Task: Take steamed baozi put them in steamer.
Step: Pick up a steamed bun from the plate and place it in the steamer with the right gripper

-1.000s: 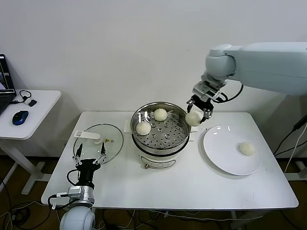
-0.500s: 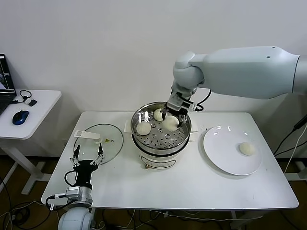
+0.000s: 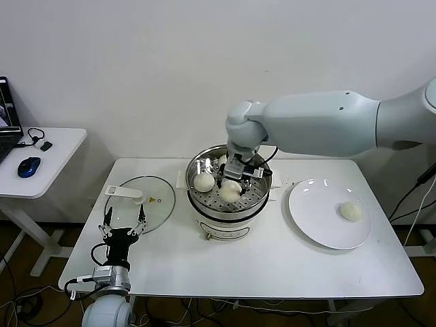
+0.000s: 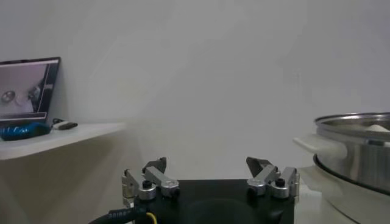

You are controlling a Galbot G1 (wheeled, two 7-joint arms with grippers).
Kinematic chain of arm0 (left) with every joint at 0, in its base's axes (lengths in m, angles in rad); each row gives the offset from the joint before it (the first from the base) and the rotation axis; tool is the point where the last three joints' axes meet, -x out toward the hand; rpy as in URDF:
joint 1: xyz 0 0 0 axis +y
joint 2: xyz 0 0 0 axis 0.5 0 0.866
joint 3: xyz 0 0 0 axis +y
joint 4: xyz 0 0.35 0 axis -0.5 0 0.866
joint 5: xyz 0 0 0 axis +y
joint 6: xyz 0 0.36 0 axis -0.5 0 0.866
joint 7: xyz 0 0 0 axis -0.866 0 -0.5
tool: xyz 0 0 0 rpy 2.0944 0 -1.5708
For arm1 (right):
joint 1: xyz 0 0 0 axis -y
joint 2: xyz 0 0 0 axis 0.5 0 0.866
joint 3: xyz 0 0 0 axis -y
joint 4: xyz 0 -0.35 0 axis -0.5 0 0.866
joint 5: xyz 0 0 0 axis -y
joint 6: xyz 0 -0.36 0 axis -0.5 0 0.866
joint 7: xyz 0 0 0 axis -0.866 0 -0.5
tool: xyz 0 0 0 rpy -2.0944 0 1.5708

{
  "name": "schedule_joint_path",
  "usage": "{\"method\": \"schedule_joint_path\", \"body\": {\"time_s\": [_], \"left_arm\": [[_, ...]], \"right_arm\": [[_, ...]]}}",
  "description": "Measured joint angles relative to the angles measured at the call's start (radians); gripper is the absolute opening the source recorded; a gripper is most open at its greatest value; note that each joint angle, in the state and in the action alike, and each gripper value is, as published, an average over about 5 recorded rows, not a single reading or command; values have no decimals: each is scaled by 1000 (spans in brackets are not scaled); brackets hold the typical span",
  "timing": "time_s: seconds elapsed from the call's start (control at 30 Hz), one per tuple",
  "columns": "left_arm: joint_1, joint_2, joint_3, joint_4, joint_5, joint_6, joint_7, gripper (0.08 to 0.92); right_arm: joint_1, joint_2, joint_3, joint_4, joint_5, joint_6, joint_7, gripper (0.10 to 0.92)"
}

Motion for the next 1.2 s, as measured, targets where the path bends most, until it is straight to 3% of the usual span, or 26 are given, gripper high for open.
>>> {"method": "schedule_joint_path", "body": {"time_s": [0.77,0.97,1.2], "left_arm": [[6,3,-2,0,-13,-7,-1,823],[9,3,-3,0,-13,-9,-1,823],[7,4,-6,-10,-10,-4,1,823]], "right_arm": [[-60,68,-11,-63,-32,14,-15,718],[-59,68,-16,-76,-30,20,-13,808],[-26,62,-28,-78,1,38,-24,822]]}}
